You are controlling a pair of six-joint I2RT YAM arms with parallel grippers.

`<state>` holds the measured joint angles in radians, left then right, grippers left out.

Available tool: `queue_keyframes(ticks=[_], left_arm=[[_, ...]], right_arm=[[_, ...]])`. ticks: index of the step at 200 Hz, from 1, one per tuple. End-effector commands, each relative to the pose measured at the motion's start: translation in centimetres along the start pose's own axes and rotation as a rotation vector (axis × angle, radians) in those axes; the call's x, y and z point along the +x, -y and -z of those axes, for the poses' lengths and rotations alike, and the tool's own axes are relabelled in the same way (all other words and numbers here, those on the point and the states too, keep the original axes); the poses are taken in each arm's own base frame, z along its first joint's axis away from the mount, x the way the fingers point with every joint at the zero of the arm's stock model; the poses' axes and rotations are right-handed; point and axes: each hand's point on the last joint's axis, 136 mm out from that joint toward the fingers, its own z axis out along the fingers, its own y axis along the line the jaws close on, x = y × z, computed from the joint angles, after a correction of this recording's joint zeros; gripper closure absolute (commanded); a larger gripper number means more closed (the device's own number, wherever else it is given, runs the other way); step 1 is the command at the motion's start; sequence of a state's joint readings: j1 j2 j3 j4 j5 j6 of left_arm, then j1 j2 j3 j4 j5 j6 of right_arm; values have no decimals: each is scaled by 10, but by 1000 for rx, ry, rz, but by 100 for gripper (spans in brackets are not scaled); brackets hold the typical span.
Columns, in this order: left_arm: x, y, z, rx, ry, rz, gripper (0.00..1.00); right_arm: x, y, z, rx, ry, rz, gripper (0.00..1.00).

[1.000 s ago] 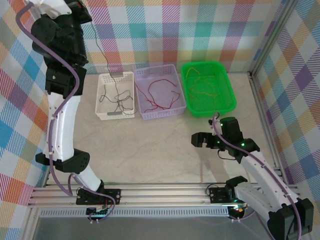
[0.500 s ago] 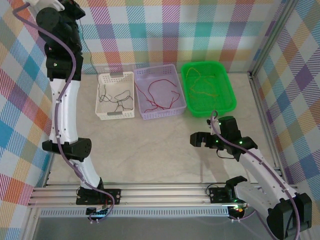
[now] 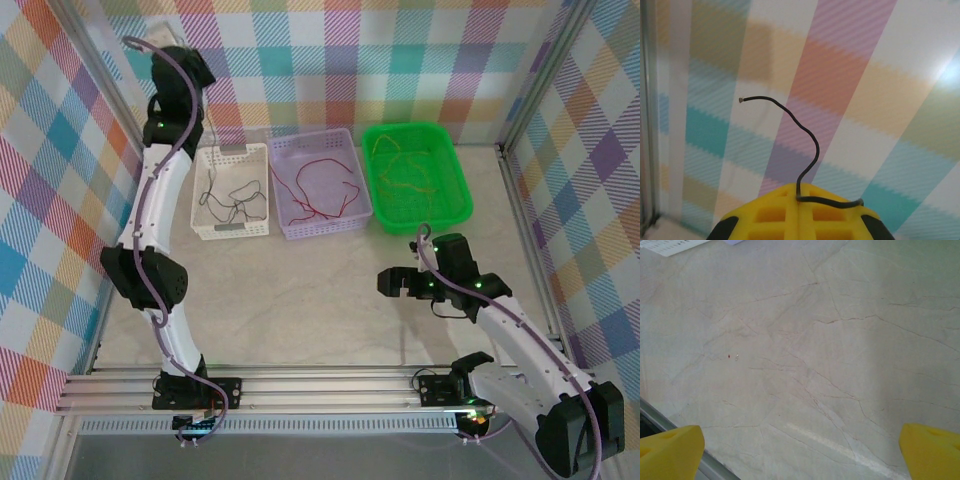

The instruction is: Untangle the cables

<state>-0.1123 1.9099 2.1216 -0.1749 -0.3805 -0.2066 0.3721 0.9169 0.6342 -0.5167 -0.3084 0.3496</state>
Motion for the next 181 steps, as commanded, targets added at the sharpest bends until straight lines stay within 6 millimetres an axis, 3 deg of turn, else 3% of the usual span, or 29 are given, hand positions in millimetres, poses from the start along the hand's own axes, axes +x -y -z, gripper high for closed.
queue_keyframes(ticks=[1,65,181], left_arm=[[-1,-7,10,16,22,64,100],[119,-32,8,-34,-197,61,100],[265,-60,45,-88,-493,54,100]], right_arm=[[4,-2,-2,-15,-13,22,0],[8,-4,-3,-10,-24,31,0],[12,-8,-3,-7,-30,51,0]])
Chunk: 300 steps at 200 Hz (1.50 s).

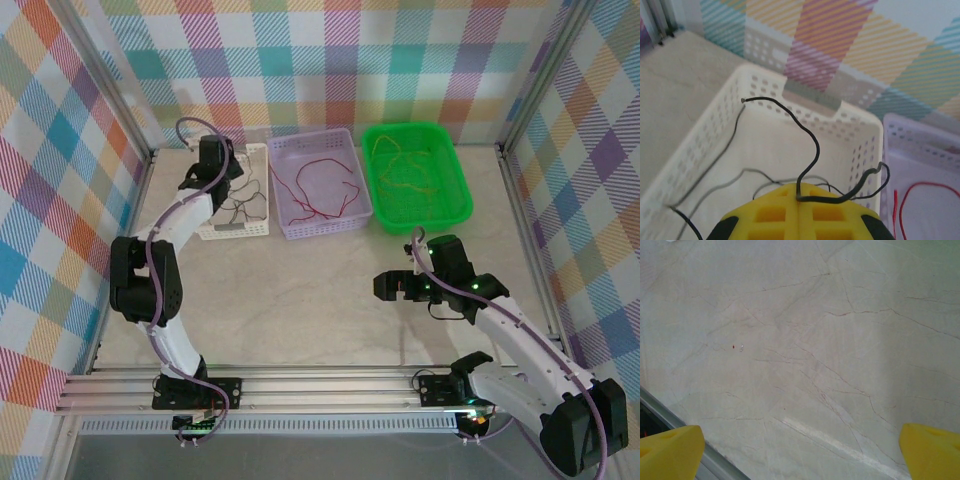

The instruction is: Untangle the cables

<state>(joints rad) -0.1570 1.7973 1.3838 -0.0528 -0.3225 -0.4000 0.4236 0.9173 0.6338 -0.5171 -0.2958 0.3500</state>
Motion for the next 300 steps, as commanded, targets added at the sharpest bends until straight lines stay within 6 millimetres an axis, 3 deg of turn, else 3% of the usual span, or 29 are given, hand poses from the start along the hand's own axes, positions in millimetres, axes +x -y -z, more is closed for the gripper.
queue_keyframes(ticks=[1,80,165,218,300], left_arm=[[17,3,3,25,-33,43,100],[82,-14,-9,-54,-194,102,100],[124,-26,-26,-135,-344,108,100],[140,-31,-30,-162,-406,104,100],[139,-32,-30,-188,-435,85,100]], right_arm=[[5,1,0,6,-8,16,0],[5,1,1,11,1,22,0],[7,1,0,17,-2,29,0],[9,0,0,21,-4,38,0],[11,-2,0,19,-7,47,0]])
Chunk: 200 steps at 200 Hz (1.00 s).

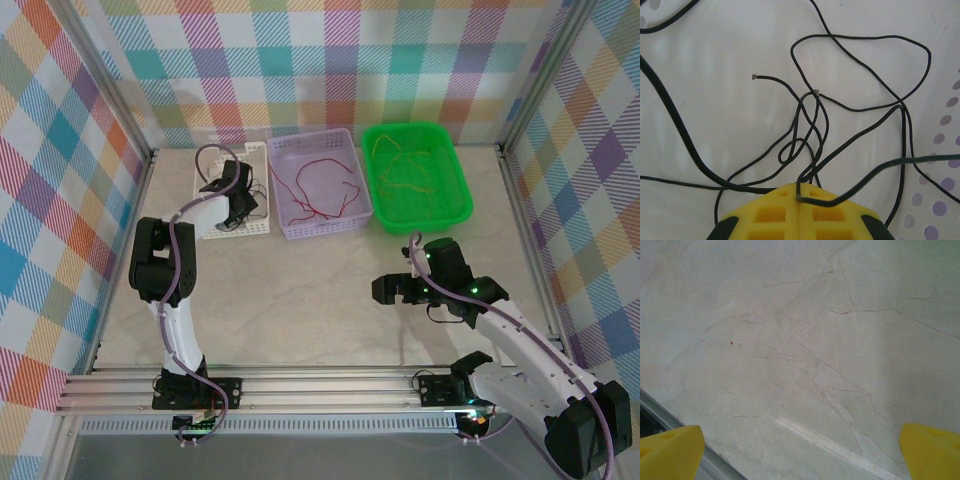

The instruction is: Untangle the cables

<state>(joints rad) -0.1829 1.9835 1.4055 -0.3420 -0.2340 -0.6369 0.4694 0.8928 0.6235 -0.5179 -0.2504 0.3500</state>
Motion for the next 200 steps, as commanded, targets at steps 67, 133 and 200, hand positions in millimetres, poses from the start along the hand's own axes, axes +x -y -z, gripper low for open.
queue_keyframes(ticks=[67,133,200], left_arm=[[-9,9,6,-2,-6,-25,86],[-19,17,11,12,9,-36,73],[-30,20,19,19,26,-43,63]], right_arm=[[7,1,-2,9,-20,13,0],[8,1,-1,13,-23,15,0],[9,1,-1,16,-25,18,0]])
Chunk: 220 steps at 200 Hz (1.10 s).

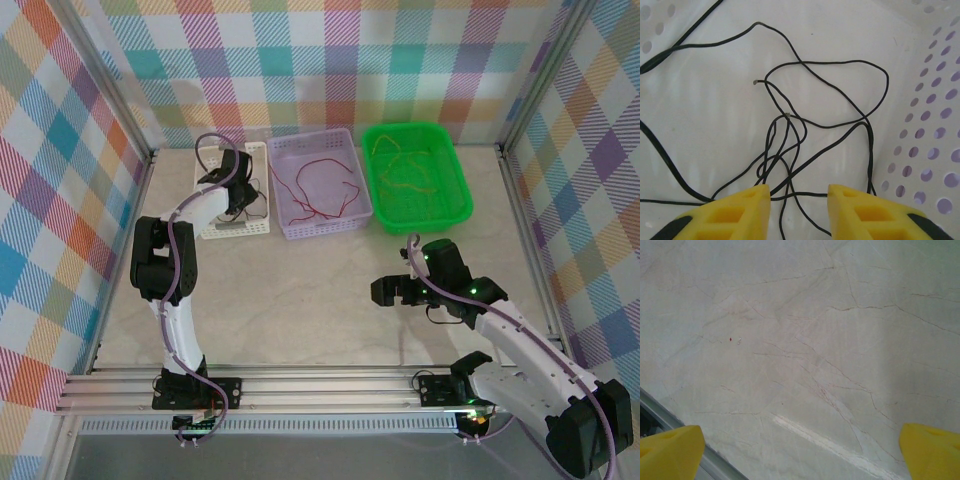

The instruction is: Untangle the cables

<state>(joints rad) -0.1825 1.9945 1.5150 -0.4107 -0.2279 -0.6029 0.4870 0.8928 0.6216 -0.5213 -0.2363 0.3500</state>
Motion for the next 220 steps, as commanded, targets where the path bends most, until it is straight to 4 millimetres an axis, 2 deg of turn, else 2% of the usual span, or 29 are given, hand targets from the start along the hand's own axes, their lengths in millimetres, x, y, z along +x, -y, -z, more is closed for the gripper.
queue_keyframes(ticks=[1,77,117,136,146,180,220], left_arm=[[-8,3,5,-4,10,-16,63],[-27,8,21,18,62,-31,35],[-41,21,34,65,87,-65,24],[-47,24,43,81,112,-69,14],[-51,26,47,86,120,-69,0],[-66,33,61,85,137,-95,0],[-79,37,85,125,198,-86,0]], right_arm=[[6,1,0,10,-17,7,0],[5,3,1,24,-10,8,0],[7,16,-3,97,-37,-37,0],[7,17,-5,103,-63,-47,0],[8,16,-6,100,-74,-45,0],[1,9,2,69,-13,3,0],[-7,18,17,117,115,19,0]])
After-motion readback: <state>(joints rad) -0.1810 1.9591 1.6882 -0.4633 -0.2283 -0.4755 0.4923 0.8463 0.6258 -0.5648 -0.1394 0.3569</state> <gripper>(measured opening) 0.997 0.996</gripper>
